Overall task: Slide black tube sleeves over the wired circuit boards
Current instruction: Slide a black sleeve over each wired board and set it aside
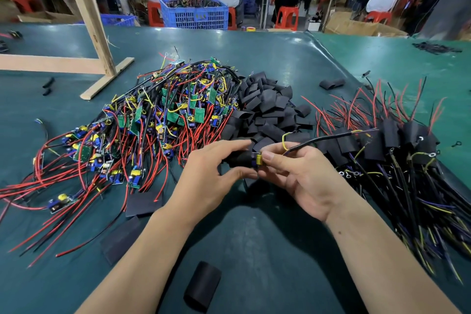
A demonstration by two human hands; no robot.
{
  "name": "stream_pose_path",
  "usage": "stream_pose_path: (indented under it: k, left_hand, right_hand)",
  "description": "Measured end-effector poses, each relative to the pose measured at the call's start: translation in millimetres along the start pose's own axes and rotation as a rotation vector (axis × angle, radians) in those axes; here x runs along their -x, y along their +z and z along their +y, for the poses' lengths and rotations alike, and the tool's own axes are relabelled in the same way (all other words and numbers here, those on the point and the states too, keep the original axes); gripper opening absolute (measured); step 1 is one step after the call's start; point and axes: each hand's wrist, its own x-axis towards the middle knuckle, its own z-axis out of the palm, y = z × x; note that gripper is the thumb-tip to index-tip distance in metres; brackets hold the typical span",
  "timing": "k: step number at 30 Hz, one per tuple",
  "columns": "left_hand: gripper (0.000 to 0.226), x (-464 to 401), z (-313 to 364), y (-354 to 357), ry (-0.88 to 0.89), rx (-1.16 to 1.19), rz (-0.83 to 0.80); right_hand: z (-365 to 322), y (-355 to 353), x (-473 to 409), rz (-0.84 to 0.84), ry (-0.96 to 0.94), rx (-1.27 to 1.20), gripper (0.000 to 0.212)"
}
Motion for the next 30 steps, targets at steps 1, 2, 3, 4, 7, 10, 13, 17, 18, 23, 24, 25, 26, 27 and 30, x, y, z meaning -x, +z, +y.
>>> stream_pose_path:
  k: [1, 2, 3, 4, 7, 10, 13, 17, 18, 23, 24, 25, 26, 27, 30]
  left_hand:
    - [0.052, 0, 1, 0, -0.001, 0.014, -0.012]
    - [0.053, 1, 1, 0, 0.005, 0.019, -0.024]
    - [0.054, 1, 2, 0, 0.013, 0.018, -0.031]
    - [0.054, 1, 3, 1, 0.021, 0.014, -0.03]
    - [0.052, 2, 3, 0, 0.049, 0.005, -0.015]
    - [0.046, 1, 4, 2, 0.076, -0.021, -0.005]
    - [0.041, 0, 4, 2, 0.092, -0.047, -0.027]
    - [0.037, -1, 3, -1, 0.125, -0.041, -0.055]
    - [0.037, -1, 2, -1, 0.129, -0.043, -0.049]
    - [0.042, -1, -1, 2, 0.183, -0.08, -0.053]
    - [0.043, -1, -1, 3, 0.195, -0.078, -0.053]
    - [0.043, -1, -1, 4, 0.206, -0.074, -0.049]
    - [0.044, -2, -2, 4, 0.215, -0.07, -0.042]
    - [0.044, -2, -2, 5, 0.223, -0.067, -0.034]
    - [0.043, -2, -2, 6, 0.227, -0.047, -0.026]
  right_hand:
    - [0, 1, 0, 0.014, -0.005, 0.026, 0.003]
    - [1, 1, 0, 0.04, -0.017, 0.06, 0.005]
    - [1, 2, 0, 0.061, -0.027, 0.086, 0.006]
    - [1, 2, 1, 0.079, -0.038, 0.098, 0.005]
    - [1, 7, 1, 0.104, -0.004, 0.016, 0.005]
    - [2, 9, 0, 0.133, 0.079, -0.11, 0.008]
    - [3, 9, -1, 0.147, 0.074, -0.147, 0.005]
    - [2, 9, -1, 0.169, 0.115, -0.217, 0.004]
    - [2, 9, -1, 0.172, 0.135, -0.247, 0.004]
    - [5, 11, -1, 0.206, 0.069, -0.166, 0.006]
    - [6, 12, -1, 0.213, 0.054, -0.156, 0.007]
    - [6, 12, 0, 0.213, 0.049, -0.161, 0.008]
    - [6, 12, 0, 0.207, 0.045, -0.171, 0.009]
    - [5, 13, 0, 0.199, 0.043, -0.182, 0.011]
    - [6, 14, 1, 0.219, 0.05, -0.145, 0.012]
